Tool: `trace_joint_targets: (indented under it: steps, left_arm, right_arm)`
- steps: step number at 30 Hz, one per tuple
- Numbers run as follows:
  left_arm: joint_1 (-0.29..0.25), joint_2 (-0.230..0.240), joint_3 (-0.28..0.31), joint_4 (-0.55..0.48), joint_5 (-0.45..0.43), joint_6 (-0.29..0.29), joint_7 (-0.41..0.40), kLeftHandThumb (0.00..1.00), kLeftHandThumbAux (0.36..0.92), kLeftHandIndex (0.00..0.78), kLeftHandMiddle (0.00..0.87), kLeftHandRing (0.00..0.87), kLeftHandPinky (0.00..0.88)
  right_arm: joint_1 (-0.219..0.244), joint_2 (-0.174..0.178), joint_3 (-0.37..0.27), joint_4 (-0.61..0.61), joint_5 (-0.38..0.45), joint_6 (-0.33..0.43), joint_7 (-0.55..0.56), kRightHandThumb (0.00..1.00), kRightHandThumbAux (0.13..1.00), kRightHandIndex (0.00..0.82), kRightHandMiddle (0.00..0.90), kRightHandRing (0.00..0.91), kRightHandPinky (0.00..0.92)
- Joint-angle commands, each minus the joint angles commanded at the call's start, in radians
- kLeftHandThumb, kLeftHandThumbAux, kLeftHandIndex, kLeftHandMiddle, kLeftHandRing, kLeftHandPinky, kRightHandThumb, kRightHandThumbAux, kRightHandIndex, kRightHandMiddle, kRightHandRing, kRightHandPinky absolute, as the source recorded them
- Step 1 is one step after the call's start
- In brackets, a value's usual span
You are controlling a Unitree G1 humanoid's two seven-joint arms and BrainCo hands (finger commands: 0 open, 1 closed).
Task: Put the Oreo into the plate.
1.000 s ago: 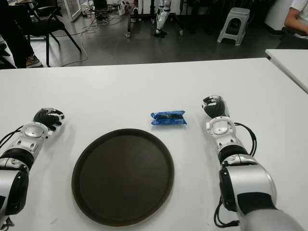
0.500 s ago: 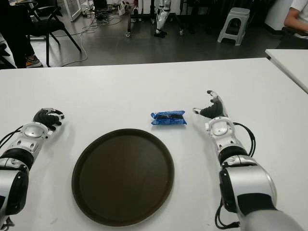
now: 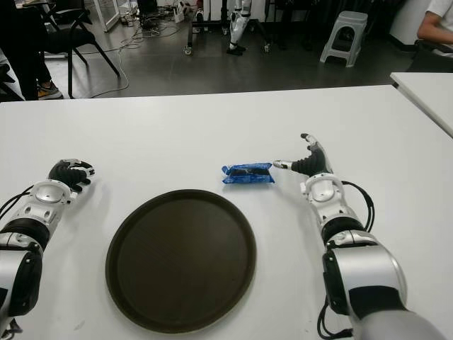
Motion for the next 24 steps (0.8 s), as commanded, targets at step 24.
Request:
trace_joint_targets:
  steps: [24]
  left_arm:
    - [-0.007,-0.011,0.002,0.0,0.0,0.016,0.008,0.67,0.727,0.397,0.143,0.175,0.183]
  right_arm:
    - [-0.04,-0.042,0.152,-0.039,-0.122,-0.102,0.026,0.0,0.715,0.0,0.056,0.061,0.078]
